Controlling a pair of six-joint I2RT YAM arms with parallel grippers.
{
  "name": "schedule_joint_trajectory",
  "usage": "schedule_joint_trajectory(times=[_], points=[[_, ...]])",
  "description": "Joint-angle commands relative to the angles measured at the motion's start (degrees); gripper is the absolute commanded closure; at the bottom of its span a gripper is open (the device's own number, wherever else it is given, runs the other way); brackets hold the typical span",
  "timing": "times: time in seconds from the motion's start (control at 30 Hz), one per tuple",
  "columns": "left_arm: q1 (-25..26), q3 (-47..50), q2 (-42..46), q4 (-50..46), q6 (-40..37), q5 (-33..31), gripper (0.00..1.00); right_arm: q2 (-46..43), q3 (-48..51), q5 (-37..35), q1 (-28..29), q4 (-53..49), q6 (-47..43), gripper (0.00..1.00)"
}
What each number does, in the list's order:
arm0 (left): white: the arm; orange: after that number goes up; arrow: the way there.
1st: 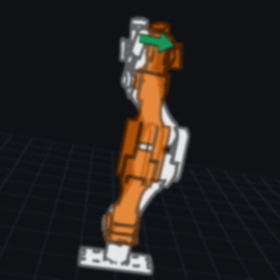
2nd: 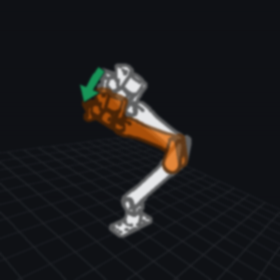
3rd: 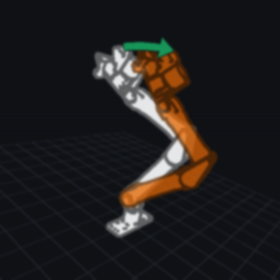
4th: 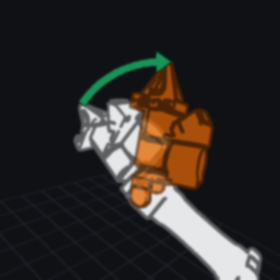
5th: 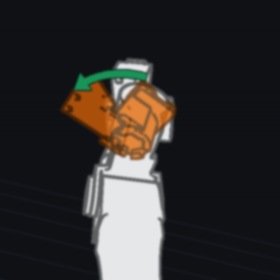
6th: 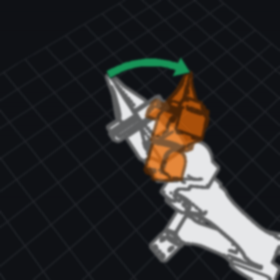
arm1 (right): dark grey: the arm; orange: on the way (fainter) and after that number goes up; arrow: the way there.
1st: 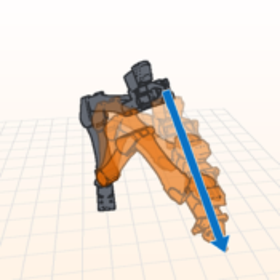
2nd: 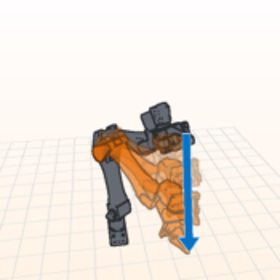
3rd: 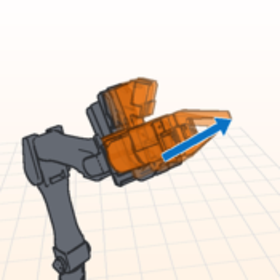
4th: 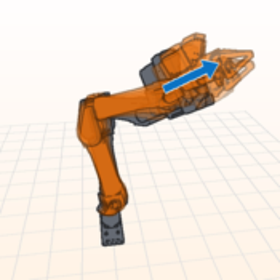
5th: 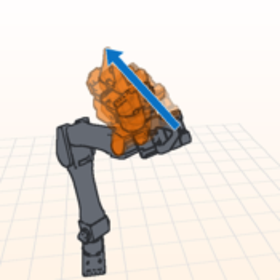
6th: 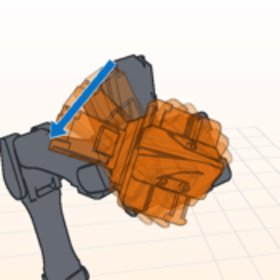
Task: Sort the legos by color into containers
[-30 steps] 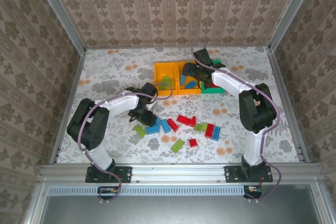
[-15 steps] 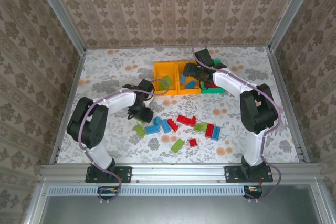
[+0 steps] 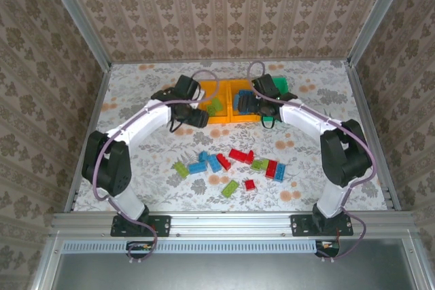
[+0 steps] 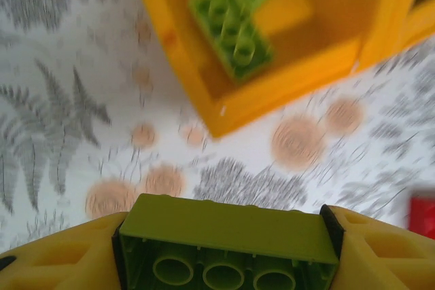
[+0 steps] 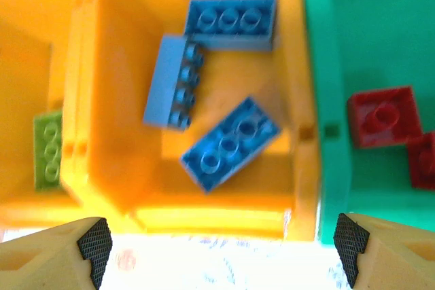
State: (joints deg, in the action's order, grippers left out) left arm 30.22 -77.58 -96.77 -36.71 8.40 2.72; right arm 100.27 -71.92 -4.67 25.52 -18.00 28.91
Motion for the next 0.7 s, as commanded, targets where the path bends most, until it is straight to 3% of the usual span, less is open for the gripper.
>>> schedule_joint_trajectory(times=[0.0,0.3,0.67], points=[[-1.07,-6.23,-4.42,4.5,3.1,6.72,0.38,-4.4,3.82,1.14,3.87,-0.05,-5.9,0.13],[-3.45,-16.18,-16.6,9.46,10.7,16.72,0.37,-11.65,13.12,0.61,14.76,-1.13,-10.15,0.2],[-3.67,-20.05,-21.29,9.34,17.54,17.46,0.31,-8.77,15.37,3.46,22.64,-1.72,-9.17,0.32]])
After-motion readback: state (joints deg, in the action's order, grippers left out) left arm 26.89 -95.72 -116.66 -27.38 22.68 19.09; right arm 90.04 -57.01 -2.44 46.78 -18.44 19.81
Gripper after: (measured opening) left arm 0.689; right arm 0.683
